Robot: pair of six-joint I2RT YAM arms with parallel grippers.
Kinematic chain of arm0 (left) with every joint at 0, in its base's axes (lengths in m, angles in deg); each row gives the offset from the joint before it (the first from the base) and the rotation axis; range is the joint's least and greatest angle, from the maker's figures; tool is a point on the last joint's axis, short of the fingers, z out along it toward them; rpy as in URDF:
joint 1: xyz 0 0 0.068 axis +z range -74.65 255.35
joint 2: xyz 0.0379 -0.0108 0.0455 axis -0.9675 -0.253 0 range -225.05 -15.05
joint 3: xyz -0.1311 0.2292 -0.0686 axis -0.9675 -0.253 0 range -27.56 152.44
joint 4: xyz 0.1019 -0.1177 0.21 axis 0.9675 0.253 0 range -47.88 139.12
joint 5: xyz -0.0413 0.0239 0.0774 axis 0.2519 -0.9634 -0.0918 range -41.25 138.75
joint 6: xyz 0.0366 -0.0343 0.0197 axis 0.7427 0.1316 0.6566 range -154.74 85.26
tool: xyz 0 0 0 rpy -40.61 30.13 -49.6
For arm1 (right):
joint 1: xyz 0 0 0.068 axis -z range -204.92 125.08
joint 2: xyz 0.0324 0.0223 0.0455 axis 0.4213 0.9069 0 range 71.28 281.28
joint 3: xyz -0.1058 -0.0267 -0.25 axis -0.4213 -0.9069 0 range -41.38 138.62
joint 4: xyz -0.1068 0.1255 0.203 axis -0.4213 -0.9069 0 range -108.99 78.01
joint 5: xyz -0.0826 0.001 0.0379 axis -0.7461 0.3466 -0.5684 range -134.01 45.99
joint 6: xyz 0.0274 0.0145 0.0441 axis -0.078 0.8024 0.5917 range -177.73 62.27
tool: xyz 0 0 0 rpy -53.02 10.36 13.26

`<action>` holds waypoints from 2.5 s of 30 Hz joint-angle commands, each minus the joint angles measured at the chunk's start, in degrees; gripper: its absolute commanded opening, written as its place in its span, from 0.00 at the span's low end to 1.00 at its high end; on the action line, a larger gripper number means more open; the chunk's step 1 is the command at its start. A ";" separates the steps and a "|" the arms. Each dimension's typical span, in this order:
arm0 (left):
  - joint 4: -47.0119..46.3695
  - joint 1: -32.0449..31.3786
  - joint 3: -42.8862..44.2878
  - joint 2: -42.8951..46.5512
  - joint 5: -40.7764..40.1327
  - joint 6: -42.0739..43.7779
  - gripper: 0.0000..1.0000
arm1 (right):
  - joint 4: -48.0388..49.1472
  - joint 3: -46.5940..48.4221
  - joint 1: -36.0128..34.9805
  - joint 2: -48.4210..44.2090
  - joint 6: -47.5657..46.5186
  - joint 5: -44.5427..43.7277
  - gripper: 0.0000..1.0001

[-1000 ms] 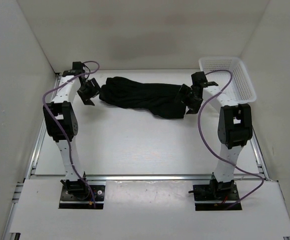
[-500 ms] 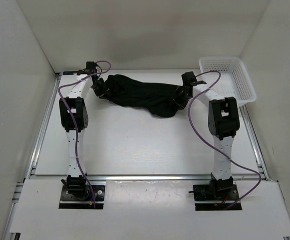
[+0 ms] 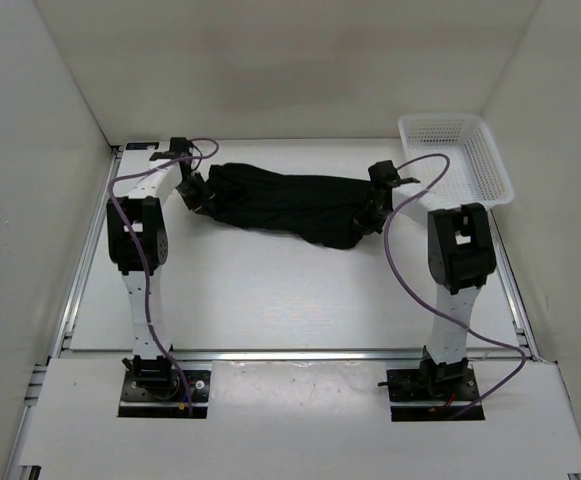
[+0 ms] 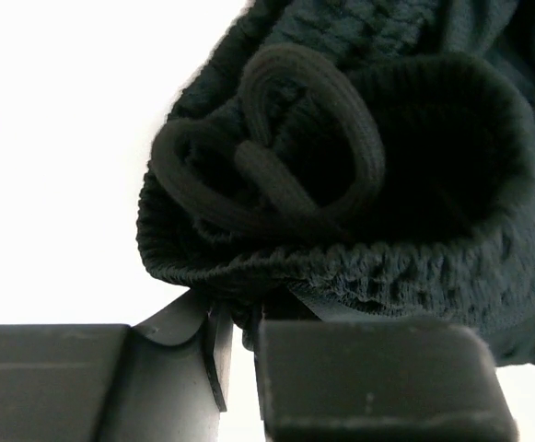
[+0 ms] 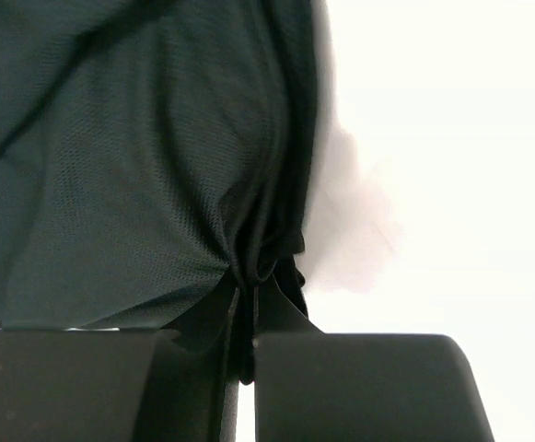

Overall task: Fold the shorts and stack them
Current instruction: Fold the shorts

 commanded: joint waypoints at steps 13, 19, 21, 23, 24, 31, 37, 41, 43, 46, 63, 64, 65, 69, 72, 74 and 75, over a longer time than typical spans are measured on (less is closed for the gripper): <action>-0.03 -4.53 -54.99 47.47 -1.13 -7.49 0.82 | -9.46 -45.72 -11.99 -43.48 3.65 -12.24 0.35; 9.44 -4.53 -48.96 58.10 -6.98 -6.96 1.00 | -18.85 -40.22 -16.04 -49.83 4.19 -18.48 0.89; 10.17 -5.05 -43.79 58.73 -8.85 -4.69 0.95 | -21.67 -36.43 -16.57 -52.12 2.44 -21.38 0.91; 10.17 -5.05 -40.96 58.39 -9.56 -3.37 0.80 | -21.68 -33.54 -15.87 -53.17 0.77 -23.93 0.88; 10.17 -5.75 -38.42 57.60 -9.56 -1.27 0.78 | -21.68 -32.74 -15.34 -53.18 0.24 -23.94 0.82; 8.41 -11.73 -33.13 46.44 -10.51 5.69 0.97 | -15.97 -25.97 -9.36 -39.77 -6.80 -18.41 0.51; 6.04 -13.40 -33.82 38.96 -12.64 5.69 0.89 | -10.70 -21.31 -7.61 -29.55 -10.13 -18.40 0.48; 3.06 -13.93 -34.44 35.54 -11.15 5.69 0.71 | -8.41 -20.69 -5.50 -24.54 -10.66 -17.62 0.51; 2.52 -13.93 -34.44 33.34 -10.44 5.69 0.55 | -6.75 -20.69 -4.88 -22.16 -11.27 -17.09 0.54; 2.52 -13.93 -33.30 31.41 -10.44 5.17 0.24 | -5.16 -20.69 -4.18 -19.97 -11.89 -17.08 0.54; 8.32 -13.93 -28.38 43.87 -13.69 2.27 0.10 | -10.94 -18.41 -4.18 -31.29 -12.60 -21.47 0.01; 9.11 -13.93 -27.16 43.88 -13.69 2.27 0.10 | -11.48 -18.40 -4.18 -32.34 -12.60 -22.52 0.01; 9.64 -13.93 -26.36 44.49 -13.69 2.27 0.10 | -12.01 -17.01 -4.18 -32.35 -12.60 -23.14 0.01; 9.64 -13.93 -21.62 42.04 -14.30 2.27 0.10 | -14.12 -13.93 -3.12 -32.35 -13.38 -23.85 0.01; 9.64 -13.40 -18.98 37.39 -15.00 2.27 0.10 | -14.12 -10.95 -2.07 -30.25 -13.92 -25.16 0.01; 8.86 -12.09 -16.78 34.58 -15.01 2.27 0.10 | -14.12 -9.18 -0.84 -27.61 -14.53 -26.39 0.01; 8.33 -11.48 -15.99 31.34 -15.01 2.27 0.10 | -14.12 -7.17 -0.84 -25.34 -14.53 -27.71 0.01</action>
